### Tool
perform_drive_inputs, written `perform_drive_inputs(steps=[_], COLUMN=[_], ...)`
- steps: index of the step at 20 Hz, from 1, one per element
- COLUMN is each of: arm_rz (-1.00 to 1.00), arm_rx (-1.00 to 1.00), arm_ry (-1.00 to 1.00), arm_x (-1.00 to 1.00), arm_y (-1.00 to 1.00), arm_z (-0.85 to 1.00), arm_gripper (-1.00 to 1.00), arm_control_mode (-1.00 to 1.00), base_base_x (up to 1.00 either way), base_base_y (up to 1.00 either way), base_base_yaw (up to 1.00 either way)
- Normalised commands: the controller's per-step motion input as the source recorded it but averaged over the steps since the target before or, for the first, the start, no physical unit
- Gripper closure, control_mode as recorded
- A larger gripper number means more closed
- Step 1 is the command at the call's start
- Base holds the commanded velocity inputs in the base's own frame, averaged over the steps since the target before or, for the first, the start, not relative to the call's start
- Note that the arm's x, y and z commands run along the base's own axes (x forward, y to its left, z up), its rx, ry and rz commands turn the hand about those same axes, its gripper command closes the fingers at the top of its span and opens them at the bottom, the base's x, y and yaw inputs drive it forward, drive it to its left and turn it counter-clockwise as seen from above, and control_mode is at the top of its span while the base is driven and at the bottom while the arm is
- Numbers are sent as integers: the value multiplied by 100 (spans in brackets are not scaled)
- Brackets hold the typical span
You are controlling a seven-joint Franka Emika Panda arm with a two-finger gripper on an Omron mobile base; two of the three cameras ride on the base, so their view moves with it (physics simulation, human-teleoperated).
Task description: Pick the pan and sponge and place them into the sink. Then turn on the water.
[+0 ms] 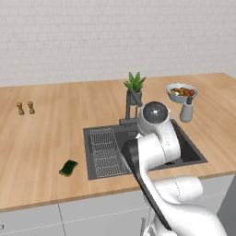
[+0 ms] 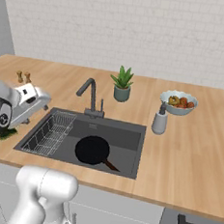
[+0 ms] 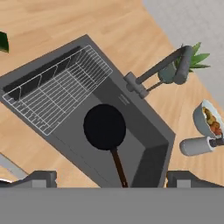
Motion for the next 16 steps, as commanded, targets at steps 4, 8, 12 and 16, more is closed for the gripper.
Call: perform_drive_inputs(steps=[4,8,12,16], arm_rz=[15,14,32,39], arm_rx=[0,0,0,-1], arm_ry=[15,20,34,34], arm_x=[-28,-14,0,0], arm_y=[88,85,66,46], arm_z=[0,0,-2,-21], arm_gripper=[-100,-100,-100,-100], arm_control_mode=[-100,-100,-100,-100], base_base_x=[0,0,0,0], base_base_y=[0,0,0,0], base_base_yaw=[0,0,0,0])
